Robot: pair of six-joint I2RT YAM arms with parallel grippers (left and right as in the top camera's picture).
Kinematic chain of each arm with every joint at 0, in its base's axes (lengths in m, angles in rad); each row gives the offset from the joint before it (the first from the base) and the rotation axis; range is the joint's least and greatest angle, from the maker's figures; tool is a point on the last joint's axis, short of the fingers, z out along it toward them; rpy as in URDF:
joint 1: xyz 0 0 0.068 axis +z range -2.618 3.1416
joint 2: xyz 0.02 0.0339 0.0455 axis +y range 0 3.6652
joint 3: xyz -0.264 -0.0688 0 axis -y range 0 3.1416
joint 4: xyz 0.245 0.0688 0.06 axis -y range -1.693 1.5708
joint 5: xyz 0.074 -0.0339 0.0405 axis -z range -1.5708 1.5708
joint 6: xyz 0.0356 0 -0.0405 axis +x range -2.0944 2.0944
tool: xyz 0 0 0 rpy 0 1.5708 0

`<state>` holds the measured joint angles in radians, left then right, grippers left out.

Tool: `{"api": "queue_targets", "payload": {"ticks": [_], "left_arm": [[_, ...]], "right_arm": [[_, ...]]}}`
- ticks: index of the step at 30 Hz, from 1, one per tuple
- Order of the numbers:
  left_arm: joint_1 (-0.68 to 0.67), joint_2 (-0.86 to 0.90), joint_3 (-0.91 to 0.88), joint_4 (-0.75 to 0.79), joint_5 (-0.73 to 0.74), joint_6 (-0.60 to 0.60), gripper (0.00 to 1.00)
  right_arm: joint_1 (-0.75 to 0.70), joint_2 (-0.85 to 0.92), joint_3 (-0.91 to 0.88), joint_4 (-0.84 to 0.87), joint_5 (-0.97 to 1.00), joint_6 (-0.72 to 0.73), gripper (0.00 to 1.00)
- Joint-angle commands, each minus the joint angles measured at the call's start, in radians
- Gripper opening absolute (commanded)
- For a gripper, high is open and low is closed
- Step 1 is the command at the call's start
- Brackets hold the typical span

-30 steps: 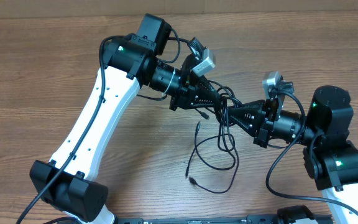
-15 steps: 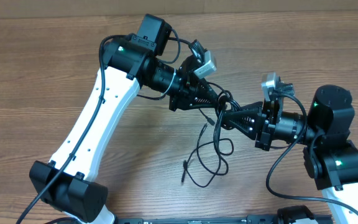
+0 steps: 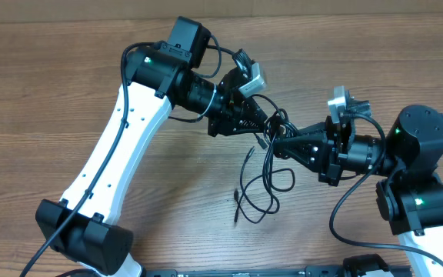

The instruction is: Untangle cables

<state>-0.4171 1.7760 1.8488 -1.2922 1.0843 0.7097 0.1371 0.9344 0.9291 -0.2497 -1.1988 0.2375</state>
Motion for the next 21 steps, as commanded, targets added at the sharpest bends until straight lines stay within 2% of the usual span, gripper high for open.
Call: {"api": "queue_targets", "payload": {"ticks": [1,3,5,7,10,13,16,17,21], "left_arm": [[0.023,-0.027,0.024,-0.017,0.035,-0.001,0.27],[0.049,-0.027,0.024,-0.016,0.035,-0.070,0.33],[0.092,-0.027,0.024,-0.016,0.056,-0.180,0.50],[0.137,-0.027,0.024,-0.022,0.109,-0.264,0.58],[0.216,-0.027,0.024,-0.050,0.237,-0.279,0.59],[0.252,-0.027,0.024,-0.071,0.278,-0.266,0.58],[0.252,-0.027,0.024,-0.113,0.277,-0.194,0.58],[0.243,-0.027,0.024,-0.140,0.278,-0.138,0.59],[0.213,-0.027,0.024,-0.177,0.282,-0.058,0.59]], "right_arm": [[-0.002,0.004,0.020,0.010,-0.026,0.017,0.13],[-0.002,0.011,0.020,0.010,-0.011,0.018,0.13],[-0.002,0.019,0.020,0.010,-0.007,0.017,0.13],[-0.002,0.027,0.020,0.014,-0.007,0.018,0.13],[-0.002,0.043,0.020,0.021,-0.008,0.018,0.12],[-0.002,0.048,0.020,0.026,-0.008,0.018,0.10],[-0.002,0.050,0.020,0.050,-0.007,0.023,0.09],[-0.002,0.050,0.020,0.066,-0.008,0.031,0.09],[-0.002,0.050,0.020,0.153,-0.008,0.137,0.06]]}}
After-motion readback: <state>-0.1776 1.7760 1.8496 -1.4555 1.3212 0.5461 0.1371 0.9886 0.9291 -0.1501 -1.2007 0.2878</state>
